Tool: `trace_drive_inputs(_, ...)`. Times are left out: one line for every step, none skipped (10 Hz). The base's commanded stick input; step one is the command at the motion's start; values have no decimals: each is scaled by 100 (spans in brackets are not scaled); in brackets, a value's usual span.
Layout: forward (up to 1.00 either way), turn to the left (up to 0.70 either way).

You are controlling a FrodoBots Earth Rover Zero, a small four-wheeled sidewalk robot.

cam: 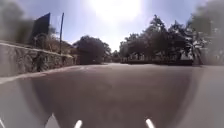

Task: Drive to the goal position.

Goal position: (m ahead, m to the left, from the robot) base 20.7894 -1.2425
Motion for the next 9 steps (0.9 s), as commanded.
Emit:
trace_drive_inputs(85, 0)
trace_drive_inputs(85, 0)
trace_drive_inputs(85, 0)
trace_drive_inputs(85, 0)
trace_drive_inputs(85, 0)
trace_drive_inputs(85, 0)
trace_drive_inputs(85, 0)
trace_drive_inputs(85, 0)
trace_drive_inputs(85, 0)
